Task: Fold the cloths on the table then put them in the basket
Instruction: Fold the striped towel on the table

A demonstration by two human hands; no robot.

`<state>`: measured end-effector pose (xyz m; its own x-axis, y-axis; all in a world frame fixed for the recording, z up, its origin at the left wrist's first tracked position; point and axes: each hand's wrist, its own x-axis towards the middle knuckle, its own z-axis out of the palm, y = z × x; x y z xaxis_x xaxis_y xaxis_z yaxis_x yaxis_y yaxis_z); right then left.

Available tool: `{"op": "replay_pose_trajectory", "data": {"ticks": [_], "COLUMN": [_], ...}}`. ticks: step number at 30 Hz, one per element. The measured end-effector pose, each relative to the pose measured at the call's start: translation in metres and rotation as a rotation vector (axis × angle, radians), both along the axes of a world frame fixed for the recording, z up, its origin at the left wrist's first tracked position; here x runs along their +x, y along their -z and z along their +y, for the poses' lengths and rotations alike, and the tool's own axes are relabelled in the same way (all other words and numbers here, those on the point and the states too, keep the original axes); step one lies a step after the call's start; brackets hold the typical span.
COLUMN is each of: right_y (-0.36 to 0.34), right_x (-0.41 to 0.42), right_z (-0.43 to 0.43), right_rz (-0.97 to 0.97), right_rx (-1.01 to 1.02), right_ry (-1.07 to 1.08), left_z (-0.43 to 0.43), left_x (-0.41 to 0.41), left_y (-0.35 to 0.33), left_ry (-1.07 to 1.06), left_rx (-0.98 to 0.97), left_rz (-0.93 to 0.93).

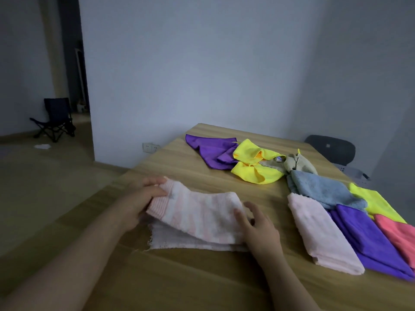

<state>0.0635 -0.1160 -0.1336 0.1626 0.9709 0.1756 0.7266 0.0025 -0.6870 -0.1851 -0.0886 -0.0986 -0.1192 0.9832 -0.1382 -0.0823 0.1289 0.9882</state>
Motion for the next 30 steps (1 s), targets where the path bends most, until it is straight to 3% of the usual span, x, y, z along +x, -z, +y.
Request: {"op": "replay_pose_trajectory", "data": {"ticks": [3,8,10,12,15,18,20,23,26,28,30], "right_y": [-0.001,-0.002,-0.002,-0.002,-0.003,-0.007,-0.011,-0.015,-0.018,-0.01,0.0], "right_x": [0.002,0.0,0.0,-0.001,0.004,0.015,0.023,0.025,0.01,0.002,0.004], "right_z": [0.0,-0.002,-0.003,-0.005,-0.01,-0.021,-0.029,-0.03,-0.014,0.001,0.014], "right_rz": [-0.069,-0.135,-0.147,-0.149,-0.094,-0.061,-0.189,-0.473,-0.514,-0.545,-0.537], "right_rx": [-0.044,-0.111,-0.117,-0.105,-0.089,-0.101,-0.08,0.079,0.23,0.116,-0.129], "right_ry": [0.011,0.104,0.123,0.123,0.136,0.21,0.283,0.314,0.174,0.035,-0.066], "left_z": [-0.005,-0.004,-0.004,-0.004,-0.002,0.004,0.01,0.013,0.013,0.013,0.015], "left_x": [-0.002,0.0,0.003,0.011,0.04,0.069,0.081,0.093,0.097,0.096,0.09], "left_y": [0.018,0.012,0.011,0.012,0.017,0.037,0.046,0.048,0.051,0.05,0.05], "left_ry": [0.022,0.032,0.026,-0.036,0.072,0.398,0.494,0.507,0.47,0.453,0.438], "left_rx": [-0.049,-0.07,-0.057,0.123,0.398,0.232,0.167,0.228,0.283,0.271,0.223], "left_rz": [0.542,0.799,1.113,1.344,1.263,1.434,1.493,1.486,1.51,1.509,1.48]}}
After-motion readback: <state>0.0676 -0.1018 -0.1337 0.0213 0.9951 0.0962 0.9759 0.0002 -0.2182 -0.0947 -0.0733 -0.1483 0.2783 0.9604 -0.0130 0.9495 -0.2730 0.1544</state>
